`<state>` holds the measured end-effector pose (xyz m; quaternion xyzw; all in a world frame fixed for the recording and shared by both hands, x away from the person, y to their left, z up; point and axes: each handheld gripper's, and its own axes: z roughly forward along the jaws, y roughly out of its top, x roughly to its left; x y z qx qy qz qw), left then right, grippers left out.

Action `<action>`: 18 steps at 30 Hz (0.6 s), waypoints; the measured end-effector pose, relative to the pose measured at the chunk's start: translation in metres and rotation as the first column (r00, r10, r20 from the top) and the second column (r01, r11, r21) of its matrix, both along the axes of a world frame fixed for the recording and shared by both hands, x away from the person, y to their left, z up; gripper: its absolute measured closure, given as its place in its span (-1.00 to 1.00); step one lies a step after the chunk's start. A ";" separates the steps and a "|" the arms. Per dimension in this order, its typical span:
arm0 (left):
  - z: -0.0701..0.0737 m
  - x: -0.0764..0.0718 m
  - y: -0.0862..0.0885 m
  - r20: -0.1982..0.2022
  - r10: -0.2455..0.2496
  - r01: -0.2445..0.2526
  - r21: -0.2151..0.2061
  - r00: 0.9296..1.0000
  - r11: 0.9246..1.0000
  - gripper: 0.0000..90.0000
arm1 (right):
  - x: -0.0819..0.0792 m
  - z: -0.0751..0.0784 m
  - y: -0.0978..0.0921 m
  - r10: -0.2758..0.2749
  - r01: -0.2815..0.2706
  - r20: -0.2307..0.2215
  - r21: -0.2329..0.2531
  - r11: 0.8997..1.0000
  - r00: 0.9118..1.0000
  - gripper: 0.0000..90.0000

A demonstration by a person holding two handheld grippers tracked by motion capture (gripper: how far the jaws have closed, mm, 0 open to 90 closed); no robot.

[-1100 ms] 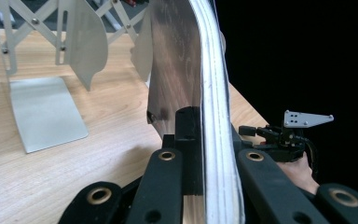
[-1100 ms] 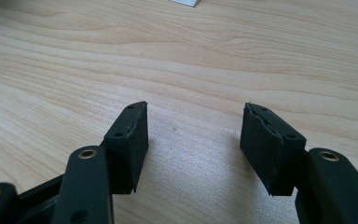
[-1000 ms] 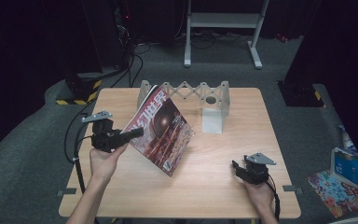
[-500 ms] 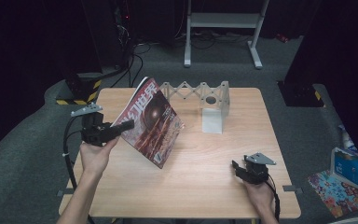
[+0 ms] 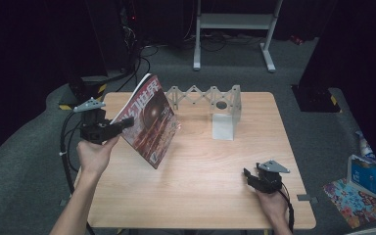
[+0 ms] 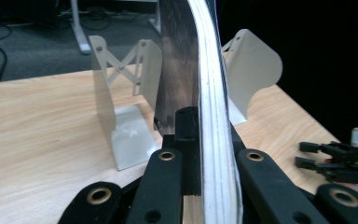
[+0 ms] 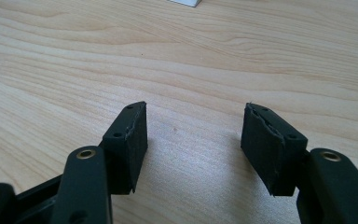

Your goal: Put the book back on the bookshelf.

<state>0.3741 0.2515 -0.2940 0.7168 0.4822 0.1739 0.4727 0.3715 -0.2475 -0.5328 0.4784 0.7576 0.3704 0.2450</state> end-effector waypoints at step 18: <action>0.004 0.034 -0.015 -0.021 0.049 -0.045 0.142 0.999 0.989 0.87 | 0.000 0.000 0.000 0.005 -0.005 -0.001 -0.002 1.000 1.000 -0.10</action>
